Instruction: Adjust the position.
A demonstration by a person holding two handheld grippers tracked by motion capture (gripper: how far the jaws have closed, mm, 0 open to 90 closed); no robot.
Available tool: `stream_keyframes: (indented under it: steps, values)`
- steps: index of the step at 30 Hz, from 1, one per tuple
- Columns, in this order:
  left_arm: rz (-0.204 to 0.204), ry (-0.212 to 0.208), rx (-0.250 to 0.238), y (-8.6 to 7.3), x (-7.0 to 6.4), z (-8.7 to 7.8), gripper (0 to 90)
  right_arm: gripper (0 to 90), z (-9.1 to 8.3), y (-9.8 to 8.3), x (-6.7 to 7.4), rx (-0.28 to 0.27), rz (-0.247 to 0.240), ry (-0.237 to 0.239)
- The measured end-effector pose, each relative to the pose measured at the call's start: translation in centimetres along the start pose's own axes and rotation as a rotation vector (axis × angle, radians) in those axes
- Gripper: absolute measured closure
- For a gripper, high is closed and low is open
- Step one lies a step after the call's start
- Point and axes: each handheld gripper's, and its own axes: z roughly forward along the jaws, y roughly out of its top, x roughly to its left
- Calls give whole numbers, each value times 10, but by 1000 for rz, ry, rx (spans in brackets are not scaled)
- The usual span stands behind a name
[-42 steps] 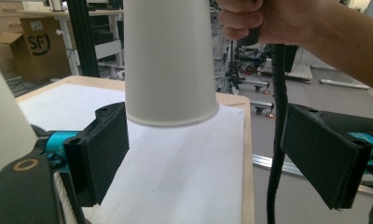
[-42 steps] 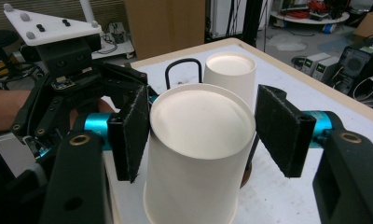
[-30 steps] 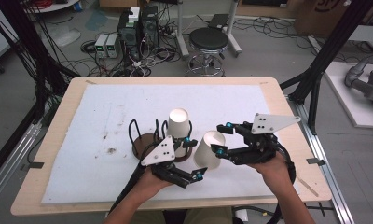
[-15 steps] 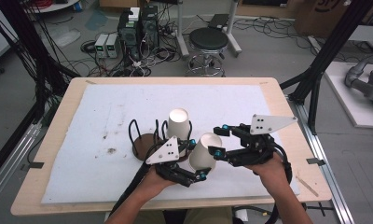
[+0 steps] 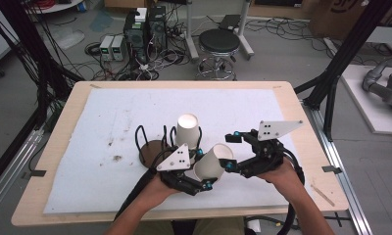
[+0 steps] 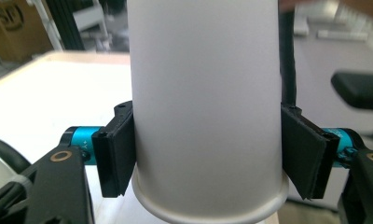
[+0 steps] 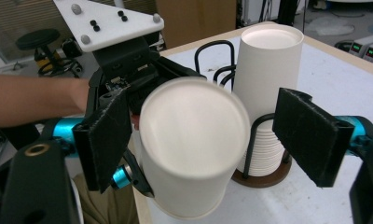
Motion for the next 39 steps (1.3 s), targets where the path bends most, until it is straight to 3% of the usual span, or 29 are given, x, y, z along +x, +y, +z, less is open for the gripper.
stream_keyframes:
  steps: [3,6,10,15,25,27,31,39]
  values:
    - [20,-13,53,2,1,-1,280,194,-1,3,-2,25,-50,3]
    - [34,-16,90,4,1,-2,280,194,2,6,-2,99,-150,0]
    - [45,-21,141,6,2,-4,279,194,9,10,-2,176,-209,32]
    - [51,-16,176,7,5,-6,278,194,16,14,-1,213,-232,92]
    - [95,-46,242,11,3,-9,277,199,34,13,-1,360,-265,124]
    - [97,-47,244,11,3,-10,277,261,37,12,-1,384,-285,137]
    - [98,-56,247,11,3,-10,276,321,41,10,-1,400,-295,152]
    - [95,-75,247,10,2,-10,266,338,41,10,-3,411,-280,182]
